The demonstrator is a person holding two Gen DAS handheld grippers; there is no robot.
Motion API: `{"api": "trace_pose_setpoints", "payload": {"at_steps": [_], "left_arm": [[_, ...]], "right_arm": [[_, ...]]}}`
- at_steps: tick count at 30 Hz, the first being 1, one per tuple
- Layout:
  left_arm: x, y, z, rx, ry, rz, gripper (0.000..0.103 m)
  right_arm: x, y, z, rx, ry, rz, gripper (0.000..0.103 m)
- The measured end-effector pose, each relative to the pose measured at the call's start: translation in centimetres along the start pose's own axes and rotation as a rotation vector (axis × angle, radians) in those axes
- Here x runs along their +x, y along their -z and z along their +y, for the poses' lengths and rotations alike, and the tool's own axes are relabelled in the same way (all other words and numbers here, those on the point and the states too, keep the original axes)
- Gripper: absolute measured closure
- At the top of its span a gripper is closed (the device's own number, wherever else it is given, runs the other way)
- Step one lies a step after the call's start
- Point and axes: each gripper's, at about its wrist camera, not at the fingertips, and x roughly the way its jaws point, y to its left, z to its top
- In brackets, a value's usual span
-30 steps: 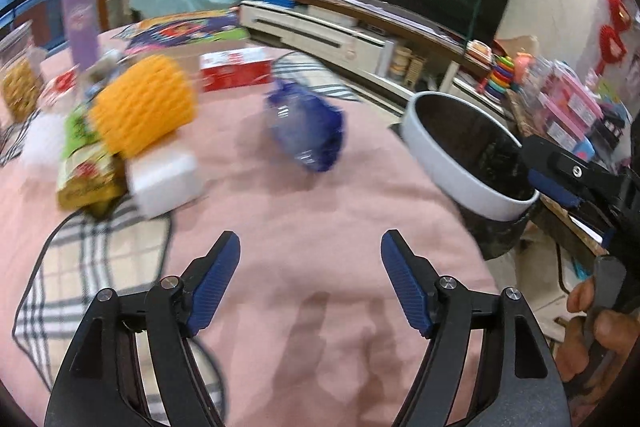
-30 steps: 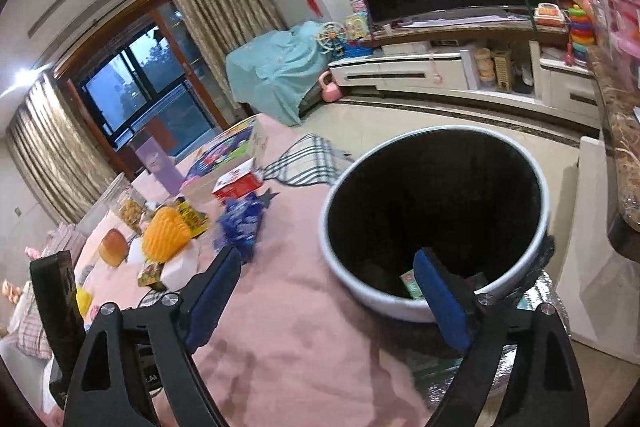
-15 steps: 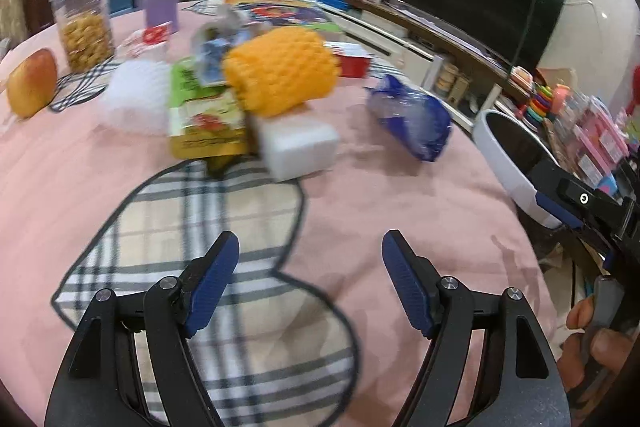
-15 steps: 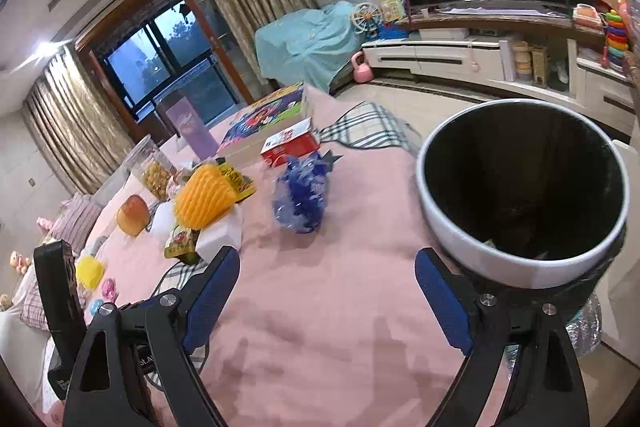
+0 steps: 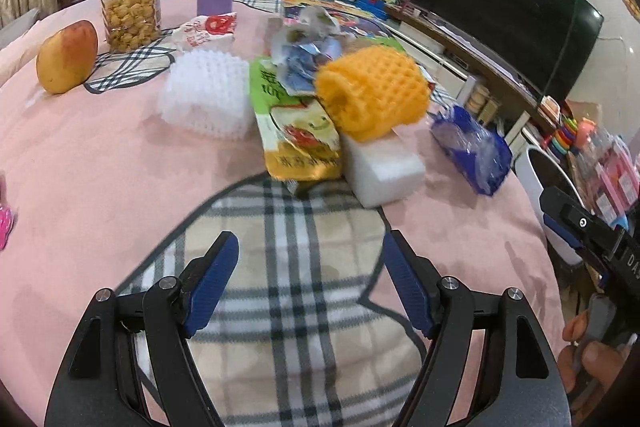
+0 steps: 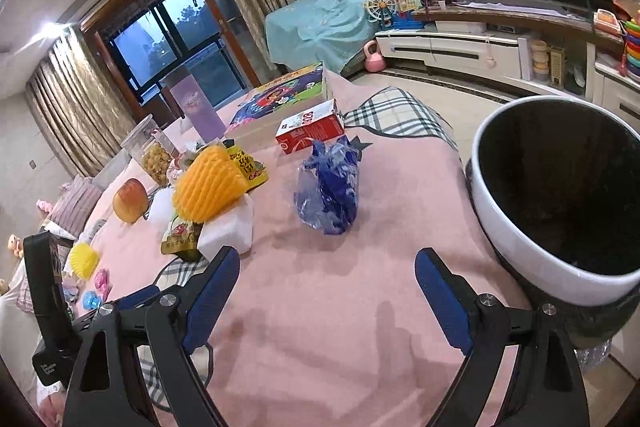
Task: Collect trash
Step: 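Grasp the fruit pouch with the left tool while the right tool grasps the blue plastic bag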
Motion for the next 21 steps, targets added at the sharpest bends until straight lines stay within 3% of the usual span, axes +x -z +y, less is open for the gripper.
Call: {"api": "trace_pose_setpoints", "payload": {"at_steps": [7,17,18,19,20,21], "left_arm": [[1.5,-2.2,0.9,-0.033,-0.001,0.003,0.026],[4.3,-4.6,0.5,0.011,-0.047,0.014,0.027],[4.6,-4.6,0.5,0.016,-0.041,0.017,0.031],[4.8,-4.6,0.5,0.020,-0.031,0.023,0.050],[5.2,-4.6,0.5,0.025,-0.013,0.042,0.060],[5.3,-4.4,0.5,0.028,-0.008,0.046,0.060]], "right_arm": [[2.0,-1.4,0.3,-0.014,0.010,0.001,0.012],[5.8,-2.9,-0.4,0.005,0.038,0.040,0.013],[6.3,-3.0,-0.4,0.004,0.043,0.051,0.013],[6.6,-3.0,-0.4,0.004,0.043,0.057,0.013],[7.0,-3.1,-0.3,0.002,0.043,0.064,0.017],[7.3,-3.0,-0.3,-0.004,0.050,0.070,0.032]]}}
